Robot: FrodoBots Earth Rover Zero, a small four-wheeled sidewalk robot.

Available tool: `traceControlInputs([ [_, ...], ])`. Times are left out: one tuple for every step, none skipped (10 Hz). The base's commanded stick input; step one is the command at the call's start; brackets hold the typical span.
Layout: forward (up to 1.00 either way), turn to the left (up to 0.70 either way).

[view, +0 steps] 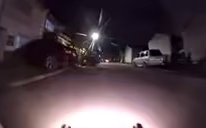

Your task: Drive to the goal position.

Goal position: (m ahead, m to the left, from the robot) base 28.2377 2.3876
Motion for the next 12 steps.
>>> traceControlInputs([
  [0.85,-0.32],
  [0.85,-0.01],
  [0.85,0.00],
  [0.85,0.00],
  [0.85,0.00],
  [0.85,0.00],
  [0.85,0.00],
  [0.85,0.00],
  [0.85,0.00],
  [0.85,0.00],
  [0.85,0.00],
  [0.85,0.00],
])
